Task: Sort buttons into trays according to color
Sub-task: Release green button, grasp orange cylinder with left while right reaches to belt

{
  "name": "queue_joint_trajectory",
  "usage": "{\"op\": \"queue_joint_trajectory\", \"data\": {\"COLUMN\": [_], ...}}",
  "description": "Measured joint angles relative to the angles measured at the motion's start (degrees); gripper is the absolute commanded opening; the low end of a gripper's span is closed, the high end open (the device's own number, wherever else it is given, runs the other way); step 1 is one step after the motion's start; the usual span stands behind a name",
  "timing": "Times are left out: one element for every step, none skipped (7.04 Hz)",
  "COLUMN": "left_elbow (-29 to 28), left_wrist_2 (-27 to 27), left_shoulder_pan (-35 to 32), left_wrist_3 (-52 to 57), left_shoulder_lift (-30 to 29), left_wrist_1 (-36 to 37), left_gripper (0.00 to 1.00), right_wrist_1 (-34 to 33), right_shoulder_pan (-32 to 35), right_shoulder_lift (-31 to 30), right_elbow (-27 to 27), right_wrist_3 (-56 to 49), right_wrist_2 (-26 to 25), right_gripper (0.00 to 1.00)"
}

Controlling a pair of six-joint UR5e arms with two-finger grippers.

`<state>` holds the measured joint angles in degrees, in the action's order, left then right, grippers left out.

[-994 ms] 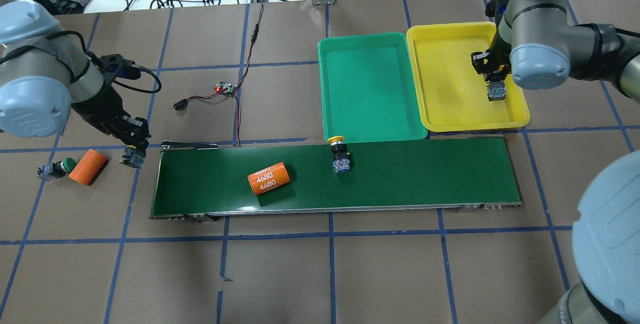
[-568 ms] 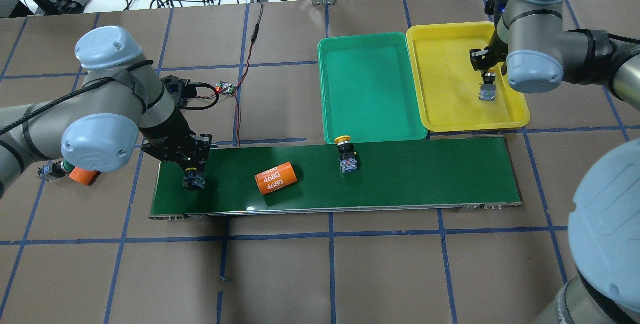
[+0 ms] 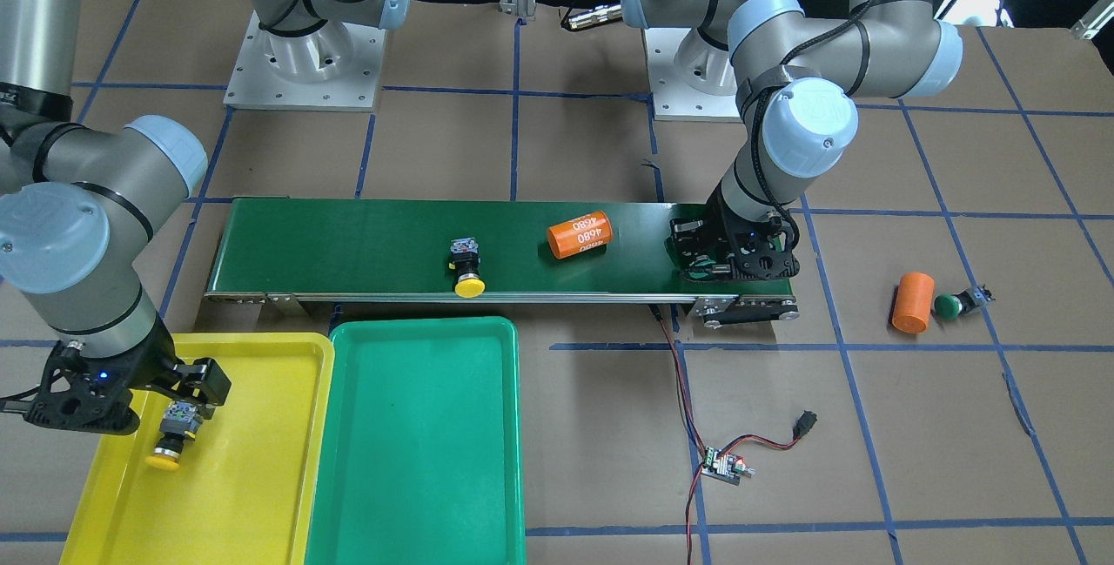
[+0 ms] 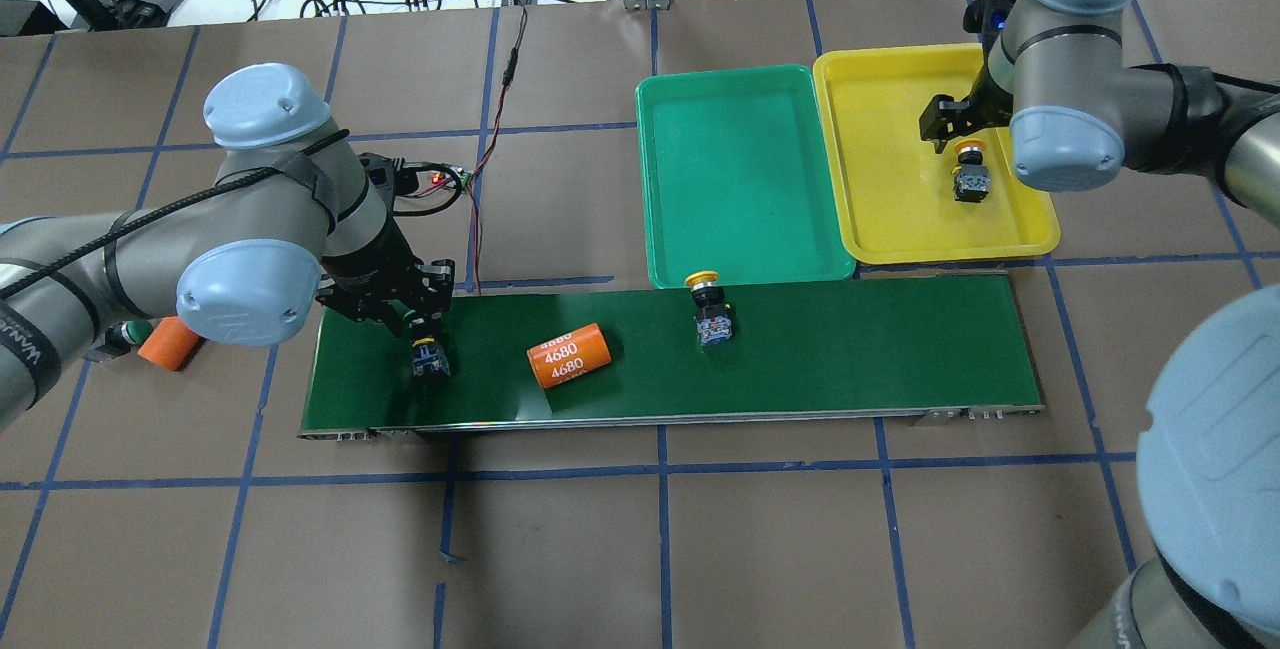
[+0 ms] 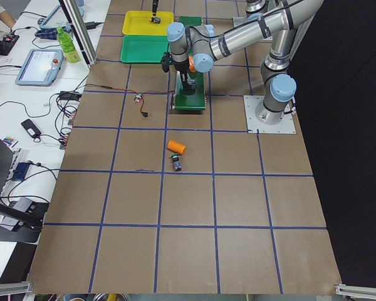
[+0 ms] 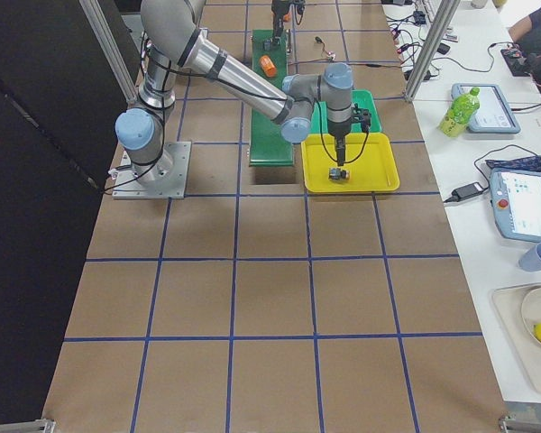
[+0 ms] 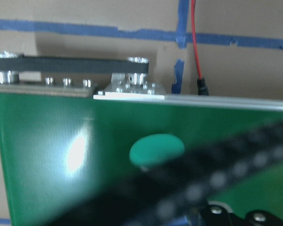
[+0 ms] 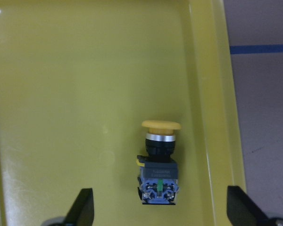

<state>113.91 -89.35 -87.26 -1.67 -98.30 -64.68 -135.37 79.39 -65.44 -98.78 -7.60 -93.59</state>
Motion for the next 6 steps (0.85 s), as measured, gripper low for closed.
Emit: {"op": "queue_joint_trajectory", "data": {"left_elbow": [-0.6, -2.3, -4.96, -7.27, -8.6, -9.39], "left_wrist_2": [-0.06, -0.25, -0.53, -1.0, -1.83, -2.67], "left_shoulder_pan": [0.14, 0.85, 3.05, 7.03, 12.49, 18.18], "left_wrist_3": [1.06, 3.59, 7.05, 12.35, 21.74, 31.9], "left_shoulder_lift": [-0.4, -0.39, -0.16, -0.13, -0.39, -1.18], "left_wrist_1": [1.01, 0.15, -2.95, -6.06, -7.74, -8.15], "left_gripper": [1.0, 1.0, 1.0, 1.0, 1.0, 1.0], "right_wrist_1": [1.99, 6.29, 11.37, 16.36, 21.51, 25.63], "right_shoulder_pan": [0.03, 0.07, 0.16, 0.46, 1.6, 3.7], "right_shoulder_lift": [-1.48, -4.37, -8.35, -12.52, -16.89, -20.25], "right_elbow": [-0.44, -0.72, -0.85, -0.93, -1.01, -1.18], "right_wrist_3": [0.03, 0.03, 0.04, 0.04, 0.04, 0.74], "right_wrist_2": [1.64, 2.4, 2.88, 3.35, 3.68, 3.87], "right_gripper": [1.0, 1.0, 1.0, 1.0, 1.0, 1.0]}}
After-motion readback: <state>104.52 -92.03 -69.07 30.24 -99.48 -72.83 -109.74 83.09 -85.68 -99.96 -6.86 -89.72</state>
